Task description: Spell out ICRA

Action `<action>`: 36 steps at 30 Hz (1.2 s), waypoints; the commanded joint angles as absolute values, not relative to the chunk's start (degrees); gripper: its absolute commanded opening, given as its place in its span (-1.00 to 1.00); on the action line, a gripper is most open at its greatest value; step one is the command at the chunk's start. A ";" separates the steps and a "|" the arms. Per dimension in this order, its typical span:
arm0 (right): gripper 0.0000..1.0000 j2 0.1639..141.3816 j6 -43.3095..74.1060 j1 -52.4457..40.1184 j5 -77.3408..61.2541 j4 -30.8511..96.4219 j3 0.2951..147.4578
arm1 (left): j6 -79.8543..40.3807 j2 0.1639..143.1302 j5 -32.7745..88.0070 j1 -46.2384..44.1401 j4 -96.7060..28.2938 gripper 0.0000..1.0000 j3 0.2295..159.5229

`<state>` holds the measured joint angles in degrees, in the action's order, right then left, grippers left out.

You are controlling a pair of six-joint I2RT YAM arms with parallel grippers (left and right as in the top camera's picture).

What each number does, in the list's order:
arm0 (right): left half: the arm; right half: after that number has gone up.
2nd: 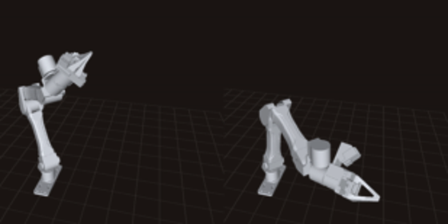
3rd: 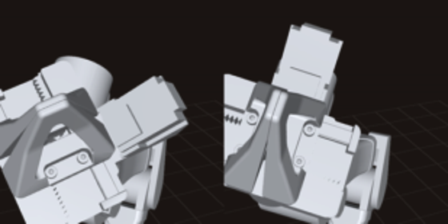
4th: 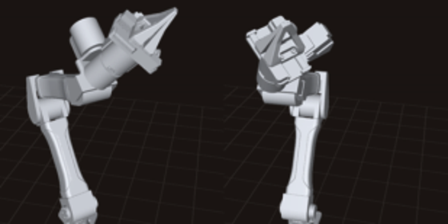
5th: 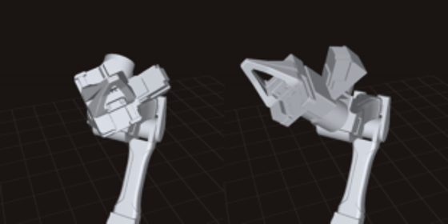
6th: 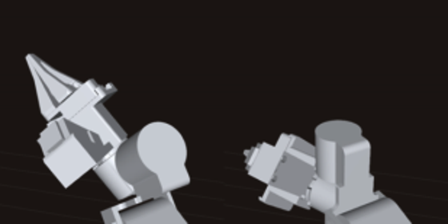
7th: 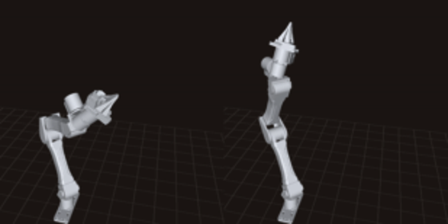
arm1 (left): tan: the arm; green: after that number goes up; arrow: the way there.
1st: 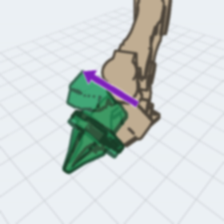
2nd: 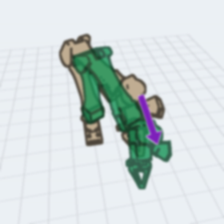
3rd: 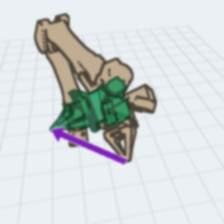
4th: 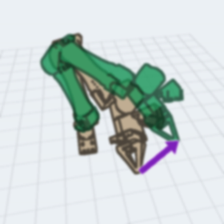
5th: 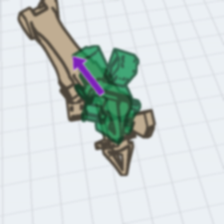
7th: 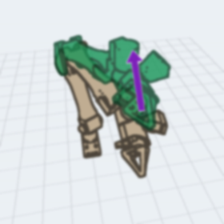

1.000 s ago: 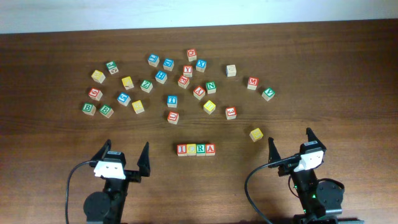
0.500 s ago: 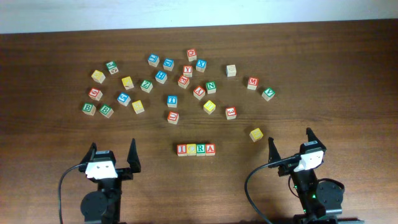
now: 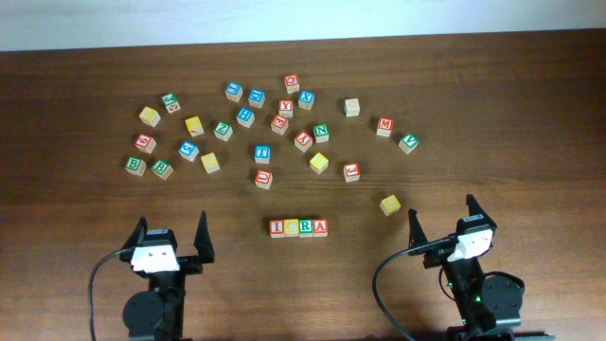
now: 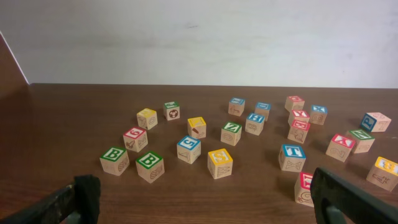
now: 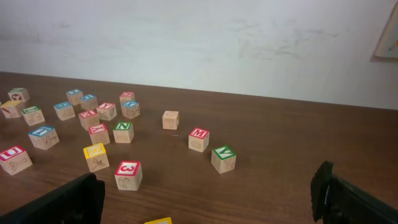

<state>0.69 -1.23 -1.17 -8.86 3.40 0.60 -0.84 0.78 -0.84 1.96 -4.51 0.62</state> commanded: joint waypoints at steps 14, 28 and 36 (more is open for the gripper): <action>0.97 0.19 -0.60 -1.50 -8.56 3.84 0.32 | 0.27 0.30 -0.43 2.31 -4.82 0.98 0.51; 0.97 0.19 -1.45 -1.48 -1.21 4.67 0.32 | 0.27 0.34 -0.43 2.31 -4.82 0.98 0.51; 0.97 0.21 -1.48 -1.50 -1.21 4.51 0.32 | 0.27 0.34 -0.43 2.31 -4.82 0.98 0.51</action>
